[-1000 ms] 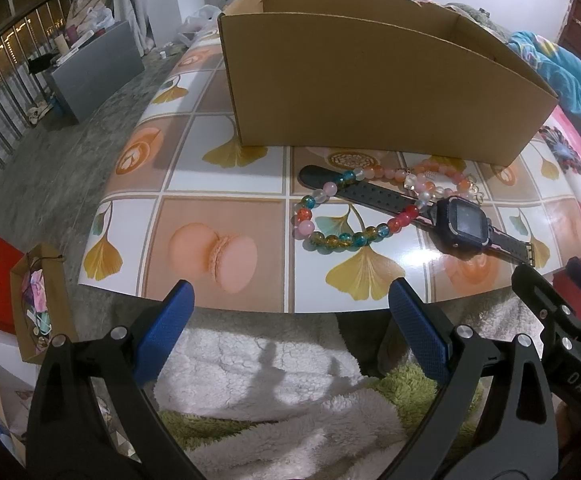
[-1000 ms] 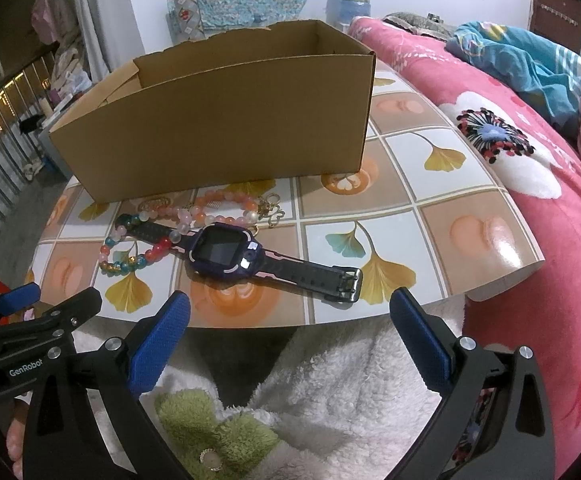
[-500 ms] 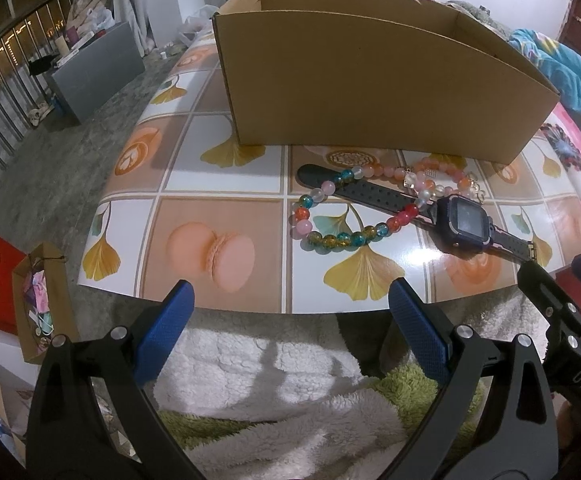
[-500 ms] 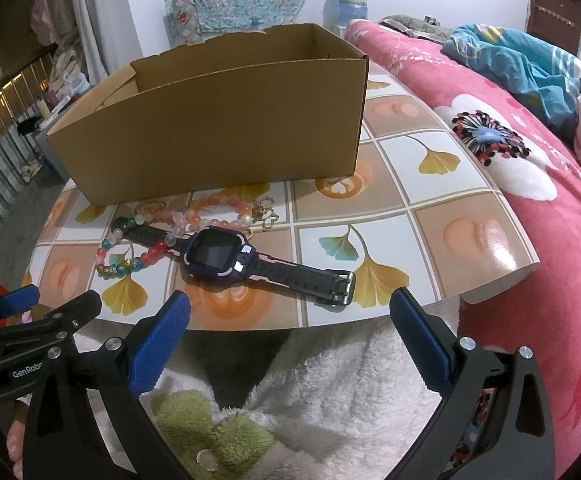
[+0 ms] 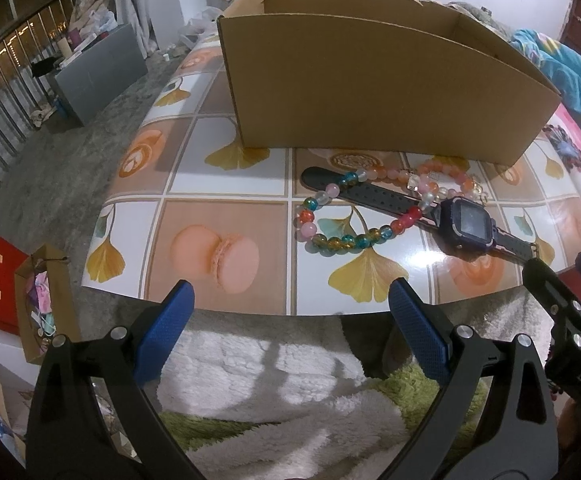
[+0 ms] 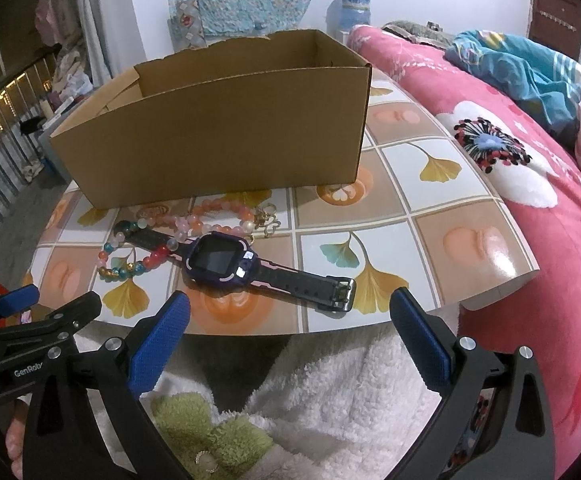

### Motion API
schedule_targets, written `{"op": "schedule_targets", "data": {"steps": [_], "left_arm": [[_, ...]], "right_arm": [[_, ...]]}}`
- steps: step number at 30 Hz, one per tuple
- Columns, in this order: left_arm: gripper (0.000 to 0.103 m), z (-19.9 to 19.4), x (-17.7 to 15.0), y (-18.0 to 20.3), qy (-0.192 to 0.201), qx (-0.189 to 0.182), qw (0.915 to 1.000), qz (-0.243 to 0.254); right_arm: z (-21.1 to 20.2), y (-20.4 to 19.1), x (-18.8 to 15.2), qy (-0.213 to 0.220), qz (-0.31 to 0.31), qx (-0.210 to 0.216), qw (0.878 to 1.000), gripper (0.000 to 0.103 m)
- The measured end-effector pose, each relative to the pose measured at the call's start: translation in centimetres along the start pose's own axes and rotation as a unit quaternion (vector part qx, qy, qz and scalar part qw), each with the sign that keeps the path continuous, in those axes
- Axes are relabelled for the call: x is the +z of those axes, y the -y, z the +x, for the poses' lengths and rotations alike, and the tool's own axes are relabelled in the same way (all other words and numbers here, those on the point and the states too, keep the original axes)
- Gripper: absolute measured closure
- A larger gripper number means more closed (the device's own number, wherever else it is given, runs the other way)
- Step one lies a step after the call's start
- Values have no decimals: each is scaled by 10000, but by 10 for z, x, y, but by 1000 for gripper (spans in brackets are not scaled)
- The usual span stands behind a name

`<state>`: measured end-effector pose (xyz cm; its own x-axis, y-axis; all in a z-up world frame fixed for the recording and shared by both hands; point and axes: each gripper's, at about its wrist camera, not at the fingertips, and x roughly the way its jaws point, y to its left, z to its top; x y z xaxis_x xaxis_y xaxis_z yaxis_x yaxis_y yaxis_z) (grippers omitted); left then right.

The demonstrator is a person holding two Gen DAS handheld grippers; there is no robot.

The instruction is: Organize jewelry

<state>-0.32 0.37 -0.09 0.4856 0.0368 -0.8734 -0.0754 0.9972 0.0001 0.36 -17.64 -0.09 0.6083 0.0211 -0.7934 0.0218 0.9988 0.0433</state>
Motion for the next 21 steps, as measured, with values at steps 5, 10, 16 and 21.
{"op": "schedule_targets", "data": {"steps": [5,10,16,21], "left_arm": [[9,-3,3,0,97,42,9999,31],[9,-1,4,2,86,65,9999,37],[9,0,5,8,46,139,9998,126],[9,5,9,12,-36,54,9994,345]], "right_arm": [[0,3,0,35,18,53,10000,6],[-1,5,0,107,15,107,9999,6],[1,11,0,167,102,220,9996,6],[0,20,2,250,284,281,9989,6]]}}
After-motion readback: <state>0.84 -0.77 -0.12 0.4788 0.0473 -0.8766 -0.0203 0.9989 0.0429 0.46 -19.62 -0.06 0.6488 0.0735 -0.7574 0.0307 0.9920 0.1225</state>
